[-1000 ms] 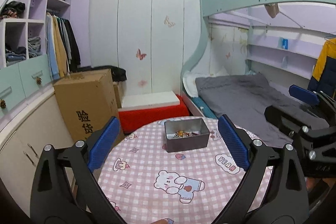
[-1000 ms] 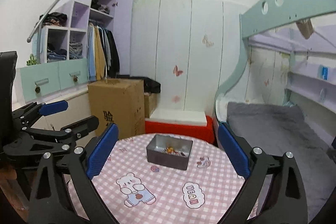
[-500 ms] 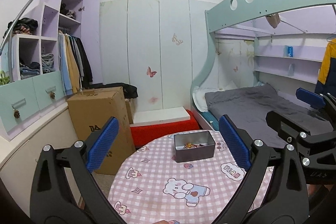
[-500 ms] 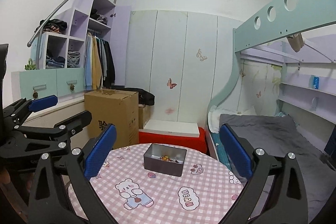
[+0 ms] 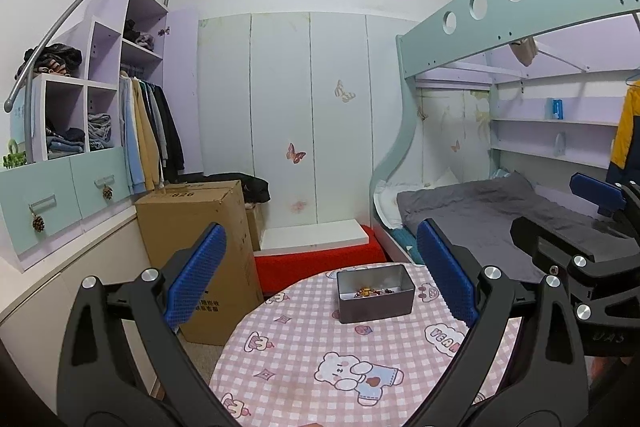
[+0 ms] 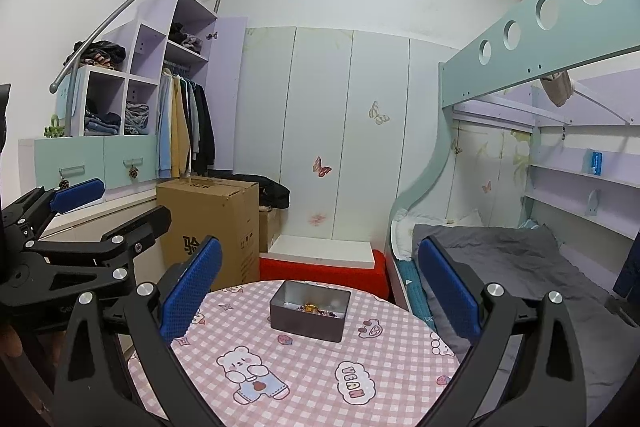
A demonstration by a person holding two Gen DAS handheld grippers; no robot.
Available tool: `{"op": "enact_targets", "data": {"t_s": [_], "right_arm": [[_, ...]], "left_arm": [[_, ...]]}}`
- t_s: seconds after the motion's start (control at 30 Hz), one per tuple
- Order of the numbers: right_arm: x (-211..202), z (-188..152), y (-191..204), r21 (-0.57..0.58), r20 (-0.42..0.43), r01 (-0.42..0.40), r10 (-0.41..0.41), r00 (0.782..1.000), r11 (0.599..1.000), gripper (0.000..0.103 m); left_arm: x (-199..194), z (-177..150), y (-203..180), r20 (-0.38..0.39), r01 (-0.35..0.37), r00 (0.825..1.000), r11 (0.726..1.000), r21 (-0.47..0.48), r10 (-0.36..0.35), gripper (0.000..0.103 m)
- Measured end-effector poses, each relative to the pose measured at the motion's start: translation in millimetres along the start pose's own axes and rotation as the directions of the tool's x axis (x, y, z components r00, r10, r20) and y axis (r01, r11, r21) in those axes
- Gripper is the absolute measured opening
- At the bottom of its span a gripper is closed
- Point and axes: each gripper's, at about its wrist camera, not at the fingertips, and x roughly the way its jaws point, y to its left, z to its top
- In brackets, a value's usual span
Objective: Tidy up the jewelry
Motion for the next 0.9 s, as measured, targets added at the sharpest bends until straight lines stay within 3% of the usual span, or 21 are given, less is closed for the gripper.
{"op": "enact_targets", "data": {"t_s": [0.9], "right_arm": [[7.5,-1.7,-5.2,0.014,-0.033,0.001,0.000,0.999,1.000,0.095]], "left_arm": [[8.6,0.3,-3.1,-0.011,-0.004,1.000,1.000,0.006,0.004,0.094]]}}
